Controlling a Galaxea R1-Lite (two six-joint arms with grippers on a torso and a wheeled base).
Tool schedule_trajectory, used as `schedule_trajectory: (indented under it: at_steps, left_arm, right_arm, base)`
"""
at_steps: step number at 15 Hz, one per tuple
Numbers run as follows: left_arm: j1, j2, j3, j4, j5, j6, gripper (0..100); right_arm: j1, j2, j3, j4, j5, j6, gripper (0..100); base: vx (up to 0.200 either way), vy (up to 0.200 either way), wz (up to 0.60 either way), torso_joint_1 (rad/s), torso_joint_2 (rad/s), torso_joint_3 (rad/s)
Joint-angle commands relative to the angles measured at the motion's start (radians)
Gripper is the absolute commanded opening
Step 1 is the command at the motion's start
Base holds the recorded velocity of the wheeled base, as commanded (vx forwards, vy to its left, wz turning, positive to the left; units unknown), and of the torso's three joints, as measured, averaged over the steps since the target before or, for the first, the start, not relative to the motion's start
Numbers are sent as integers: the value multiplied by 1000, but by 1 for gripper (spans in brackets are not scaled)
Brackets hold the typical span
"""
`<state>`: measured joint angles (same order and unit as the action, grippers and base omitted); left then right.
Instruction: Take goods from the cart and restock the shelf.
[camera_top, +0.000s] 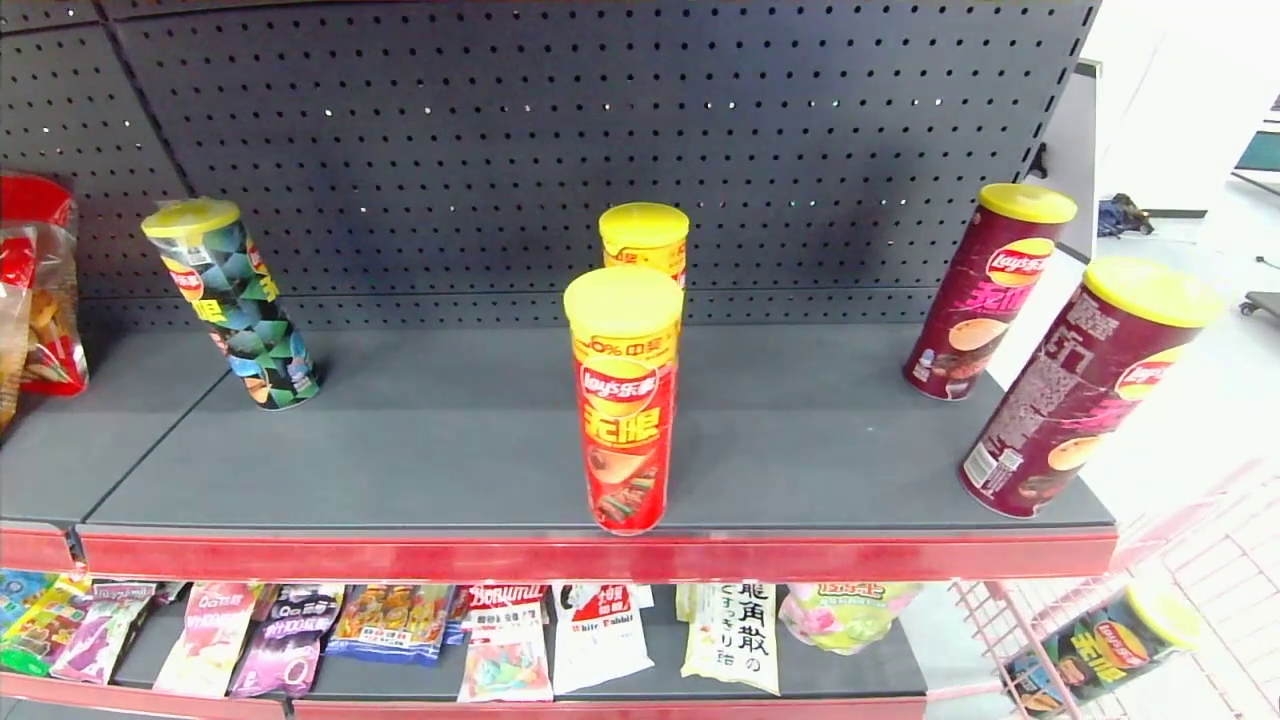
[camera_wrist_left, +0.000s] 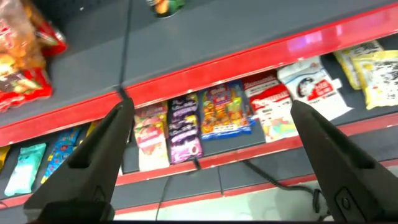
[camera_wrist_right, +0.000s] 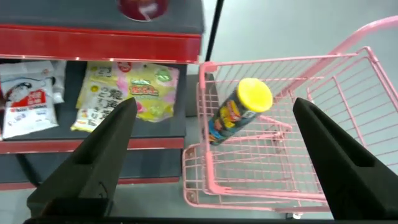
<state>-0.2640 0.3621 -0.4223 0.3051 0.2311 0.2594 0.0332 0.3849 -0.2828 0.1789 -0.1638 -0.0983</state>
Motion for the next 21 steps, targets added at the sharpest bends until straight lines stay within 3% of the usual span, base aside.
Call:
schedule_trajectory:
  at_steps: [1, 3, 7, 14, 18, 21]
  left_arm:
    - [0, -19, 4, 0, -1, 4, 100]
    - [0, -29, 4, -1, -3, 12, 100]
    - [-4, -78, 4, 0, -59, 12, 100]
    - [-6, -126, 16, 2, -101, 12, 100]
    - [-6, -175, 19, 12, -137, 12, 100]
    - [-4, -250, 10, 108, -214, 12, 100]
  right_arm:
    - [1, 2, 2, -1, 0, 0, 100]
    - [1, 2, 7, -1, 1, 0, 100]
    - [1, -32, 19, 2, 1, -18, 100]
    - [1, -34, 36, -1, 1, -21, 100]
    - [-1, -61, 57, 1, -3, -35, 100]
    - [-1, -78, 74, 1, -6, -41, 100]
  base:
    - [0, -200, 0, 2, 2, 2]
    - [0, 0, 0, 0, 0, 0]
    - [0, 0, -600, 2, -1, 1]
    - [0, 0, -600, 1, 0, 2]
    - [0, 0, 0, 0, 0, 0]
    - [0, 0, 0, -38, 95, 53]
